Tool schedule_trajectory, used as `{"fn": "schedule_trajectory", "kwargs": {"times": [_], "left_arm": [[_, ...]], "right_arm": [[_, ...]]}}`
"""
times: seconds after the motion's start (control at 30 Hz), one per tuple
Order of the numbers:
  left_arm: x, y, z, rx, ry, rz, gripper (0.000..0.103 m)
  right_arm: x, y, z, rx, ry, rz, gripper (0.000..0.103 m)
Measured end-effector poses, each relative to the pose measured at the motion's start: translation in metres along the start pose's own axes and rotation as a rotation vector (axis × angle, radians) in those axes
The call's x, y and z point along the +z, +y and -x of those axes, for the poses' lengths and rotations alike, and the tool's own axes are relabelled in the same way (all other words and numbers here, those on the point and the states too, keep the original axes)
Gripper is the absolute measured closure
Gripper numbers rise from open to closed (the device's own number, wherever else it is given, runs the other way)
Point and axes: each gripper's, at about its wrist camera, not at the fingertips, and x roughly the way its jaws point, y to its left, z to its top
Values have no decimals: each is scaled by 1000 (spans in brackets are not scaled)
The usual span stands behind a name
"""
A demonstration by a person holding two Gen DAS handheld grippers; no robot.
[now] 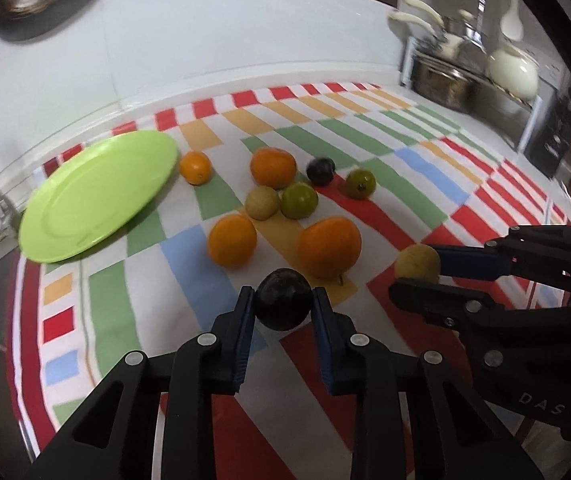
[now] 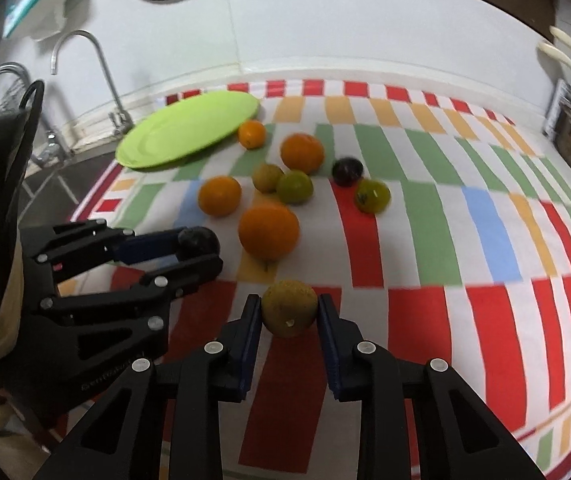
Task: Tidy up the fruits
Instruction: 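Grasp the dark plum with the left tool while the right tool grasps the brown fruit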
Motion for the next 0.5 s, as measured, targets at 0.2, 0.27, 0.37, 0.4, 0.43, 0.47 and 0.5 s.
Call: {"fn": "schedule_trajectory", "kwargs": {"times": [0.2, 0.27, 0.37, 0.4, 0.43, 0.47, 0.5], "left_arm": [[8, -1, 13, 104, -28, 114, 75], [11, 0, 18, 141, -39, 153, 75], [17, 6, 25, 179, -47, 191, 75], [20, 8, 28, 195, -52, 198, 75], [22, 11, 30, 211, -57, 203, 75], [24, 13, 32, 226, -61, 206, 75], [26, 16, 34, 241, -66, 207, 75]], "right_arm": [[22, -6, 3, 105, -20, 124, 74], [29, -8, 2, 140, -25, 152, 74], [40, -10, 3, 187, -38, 182, 74], [44, -10, 2, 192, -28, 186, 74], [50, -10, 0, 205, -31, 197, 74], [54, -10, -2, 215, -33, 201, 74], [58, -9, -4, 226, -35, 203, 74]]}}
